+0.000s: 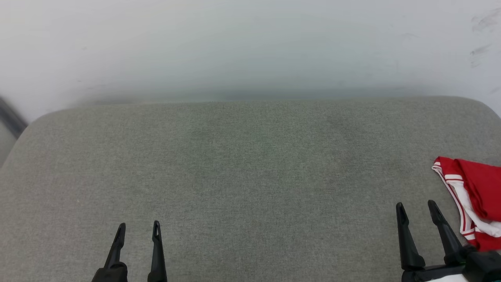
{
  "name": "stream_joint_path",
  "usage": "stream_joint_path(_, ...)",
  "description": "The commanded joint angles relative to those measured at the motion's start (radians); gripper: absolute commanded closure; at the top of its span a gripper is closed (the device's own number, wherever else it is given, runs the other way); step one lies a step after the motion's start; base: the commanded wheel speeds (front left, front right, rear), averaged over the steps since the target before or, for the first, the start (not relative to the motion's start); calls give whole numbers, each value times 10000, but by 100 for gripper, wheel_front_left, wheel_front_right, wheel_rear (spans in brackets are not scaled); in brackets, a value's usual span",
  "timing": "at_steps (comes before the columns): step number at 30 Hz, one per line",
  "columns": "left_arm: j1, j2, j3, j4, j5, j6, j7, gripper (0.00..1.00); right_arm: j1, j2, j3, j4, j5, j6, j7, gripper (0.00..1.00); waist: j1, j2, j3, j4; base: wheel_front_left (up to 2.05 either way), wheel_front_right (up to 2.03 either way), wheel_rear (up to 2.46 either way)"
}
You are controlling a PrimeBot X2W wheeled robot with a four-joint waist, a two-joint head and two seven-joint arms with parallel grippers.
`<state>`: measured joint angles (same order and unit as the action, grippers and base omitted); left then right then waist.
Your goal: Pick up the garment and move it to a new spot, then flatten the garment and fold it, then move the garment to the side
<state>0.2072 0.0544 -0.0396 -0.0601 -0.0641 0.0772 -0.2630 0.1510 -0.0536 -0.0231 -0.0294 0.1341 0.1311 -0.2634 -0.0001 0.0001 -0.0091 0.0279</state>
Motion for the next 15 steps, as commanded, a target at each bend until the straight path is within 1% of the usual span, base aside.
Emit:
stream_joint_path(1, 154, -9, 33, -21, 72, -49, -23, 0, 177, 55, -31, -79, 76, -8, -12, 0, 1, -1, -26, 19, 0, 0, 0)
stream_joint_path(6, 206, -20, 79, -34, 70, -169, -23, 0, 416, 56, -41, -146, 325, -8, -12, 0, 1, -1, -79, 54, 0, 0, 0)
stream_joint_path(13, 146, -30, 146, 24, 129, -304, -23, 0, 461, 56, -24, -12, 378, -8, -12, 0, 1, -1, -65, 66, 0, 0, 0)
stream_joint_path(14, 121, -30, 164, 29, 123, -301, -23, 100, 449, 57, -20, 4, 385, -8, -12, 100, 1, -1, -62, 66, 0, 0, 0)
stream_joint_path(15, 125, -17, 138, 67, 92, -295, 2, 100, 388, 10, -8, 38, 337, 0, 2, 100, 1, -1, -65, 67, 0, 0, 0)
